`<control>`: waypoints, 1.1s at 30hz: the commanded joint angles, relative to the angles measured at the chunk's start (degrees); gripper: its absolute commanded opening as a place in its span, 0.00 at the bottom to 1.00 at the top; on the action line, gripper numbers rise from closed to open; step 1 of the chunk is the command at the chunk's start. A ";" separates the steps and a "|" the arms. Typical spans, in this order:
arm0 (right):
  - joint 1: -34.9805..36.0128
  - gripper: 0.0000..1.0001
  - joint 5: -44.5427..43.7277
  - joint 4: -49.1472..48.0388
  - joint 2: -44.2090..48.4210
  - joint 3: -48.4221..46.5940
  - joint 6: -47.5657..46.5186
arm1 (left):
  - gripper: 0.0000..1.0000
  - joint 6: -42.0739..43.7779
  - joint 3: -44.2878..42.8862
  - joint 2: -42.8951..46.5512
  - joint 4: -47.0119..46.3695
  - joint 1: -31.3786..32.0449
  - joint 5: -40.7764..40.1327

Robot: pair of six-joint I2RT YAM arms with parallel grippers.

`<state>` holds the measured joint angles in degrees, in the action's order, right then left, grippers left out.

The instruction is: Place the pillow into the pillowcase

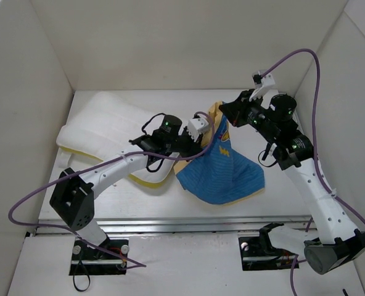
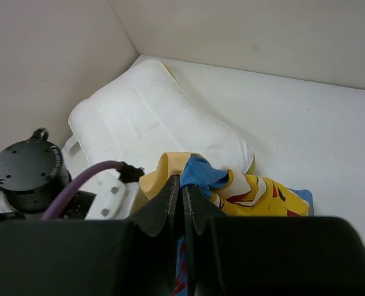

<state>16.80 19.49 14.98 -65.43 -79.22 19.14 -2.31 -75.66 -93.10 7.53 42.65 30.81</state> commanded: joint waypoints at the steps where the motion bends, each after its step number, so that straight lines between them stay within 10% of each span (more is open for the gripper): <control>1: -0.80 0.00 -2.86 -4.44 -0.57 -1.55 -0.85 | 0.00 -0.59 -2.13 7.04 -6.73 0.06 0.56; 12: -3.44 0.02 -1.31 -4.52 -9.00 -5.58 -0.24 | 0.00 -1.74 -18.10 21.37 -0.68 -1.16 -12.68; 20: -1.07 0.04 7.85 -4.79 -18.50 -22.98 1.87 | 0.00 -0.68 -54.29 14.54 11.43 -6.96 -30.45; 24: 0.60 0.26 7.67 -4.79 -19.74 -23.19 2.22 | 0.00 -2.52 -66.63 10.31 12.08 -7.76 -35.28; 30: 0.52 0.89 0.65 -4.61 -12.02 -9.86 -1.99 | 0.00 -9.10 -55.40 9.52 7.50 -8.28 -36.95; 33: 0.34 0.98 -2.17 -4.17 -5.25 -1.75 -3.84 | 0.00 -12.96 -54.77 3.74 8.73 -8.29 -41.07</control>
<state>17.52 21.58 12.29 -78.98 -84.42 18.26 -9.67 -131.92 -82.78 19.42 34.70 -5.48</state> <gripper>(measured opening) 0.961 0.006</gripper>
